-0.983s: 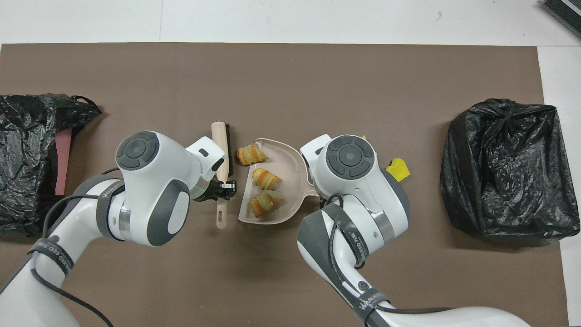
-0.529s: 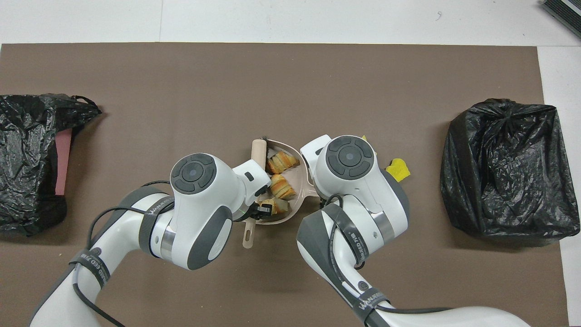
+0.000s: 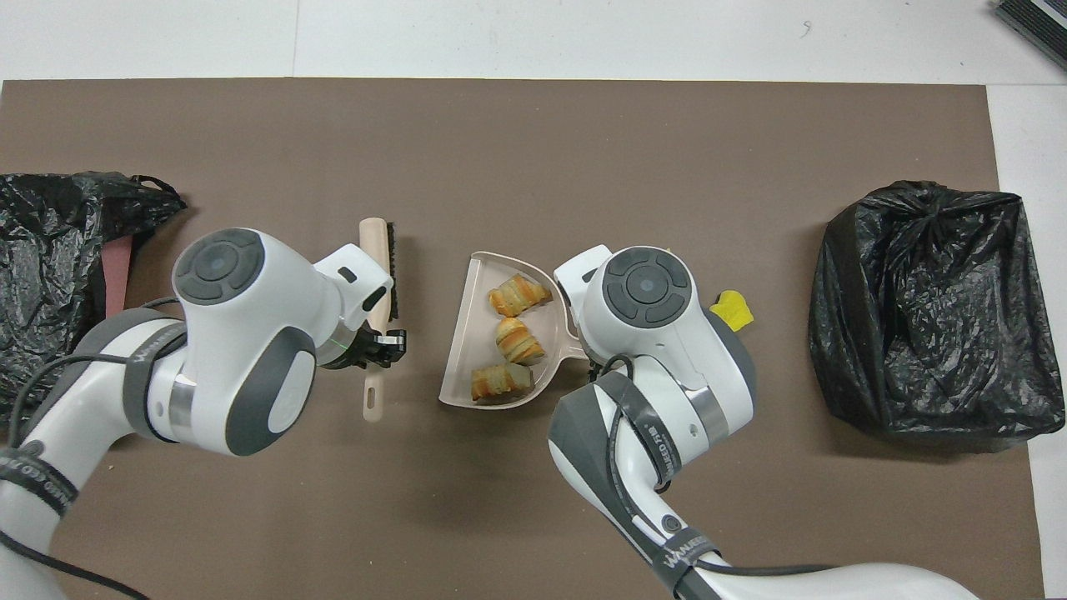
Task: Sweep and dump trash in bin
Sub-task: 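Carry the dustpan to the bag with the right gripper while the left gripper releases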
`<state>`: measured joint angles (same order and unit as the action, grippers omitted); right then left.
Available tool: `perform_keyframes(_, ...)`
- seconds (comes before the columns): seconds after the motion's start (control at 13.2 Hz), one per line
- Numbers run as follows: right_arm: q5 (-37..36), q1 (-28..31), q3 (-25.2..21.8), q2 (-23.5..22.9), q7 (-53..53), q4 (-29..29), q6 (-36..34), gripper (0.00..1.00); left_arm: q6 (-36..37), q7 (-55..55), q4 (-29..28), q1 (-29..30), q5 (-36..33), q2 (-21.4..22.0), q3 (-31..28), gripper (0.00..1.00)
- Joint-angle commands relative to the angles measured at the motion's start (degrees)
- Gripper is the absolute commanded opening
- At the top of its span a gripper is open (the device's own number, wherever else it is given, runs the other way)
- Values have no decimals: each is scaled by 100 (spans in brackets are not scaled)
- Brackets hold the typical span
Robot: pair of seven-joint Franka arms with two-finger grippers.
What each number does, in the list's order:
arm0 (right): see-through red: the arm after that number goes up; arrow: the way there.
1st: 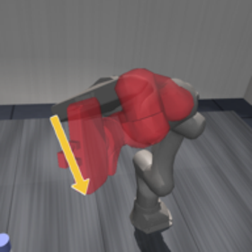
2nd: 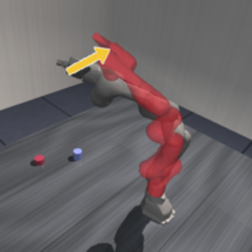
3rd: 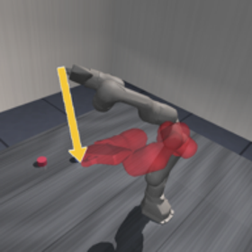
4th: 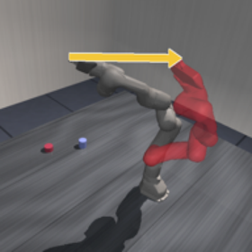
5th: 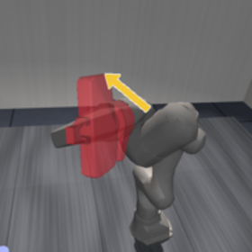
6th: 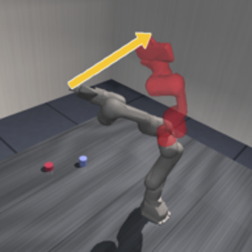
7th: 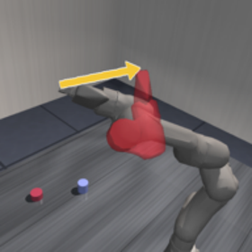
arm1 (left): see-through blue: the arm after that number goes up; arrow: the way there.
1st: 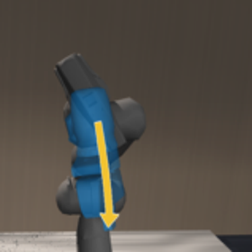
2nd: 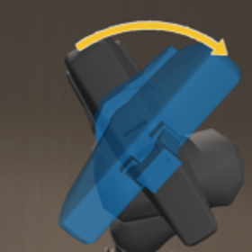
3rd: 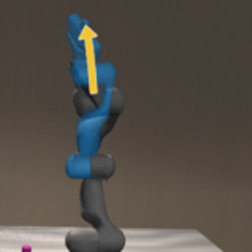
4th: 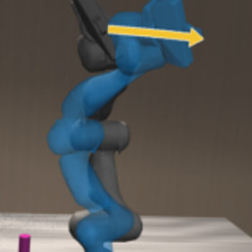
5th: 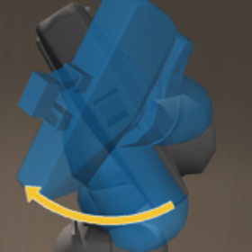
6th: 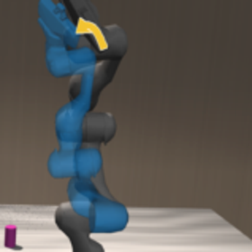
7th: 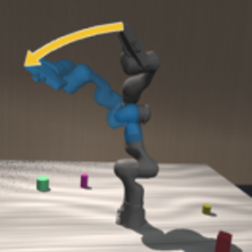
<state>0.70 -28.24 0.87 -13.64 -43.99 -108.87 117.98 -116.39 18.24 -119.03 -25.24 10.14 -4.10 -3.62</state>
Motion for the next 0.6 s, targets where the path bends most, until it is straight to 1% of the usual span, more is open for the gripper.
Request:
perform_keyframes(0.0, -62, 432, 27, 527, 84, -64, -310, 0, 274, 948, -76, 2, -248, 277, 55, 0)
perform_keyframes(0.08, -62, 599, 27, 711, 66, -47, -398, 0, 336, 1466, -103, -42, -284, 330, 98, 0)
perform_keyframes(0.23, -53, 994, 27, 941, -161, 58, -740, 0, 275, 1814, -339, -375, -285, 496, 116, 0)
perform_keyframes(0.38, -26, 1503, 18, 1257, -312, 68, -1074, 0, 196, 1972, -751, -761, -276, 786, 134, 0)
perform_keyframes(0.53, -35, 2100, -17, 1530, -504, 59, -1548, 0, 47, 2069, -1261, -1183, -276, 1137, 142, 0)
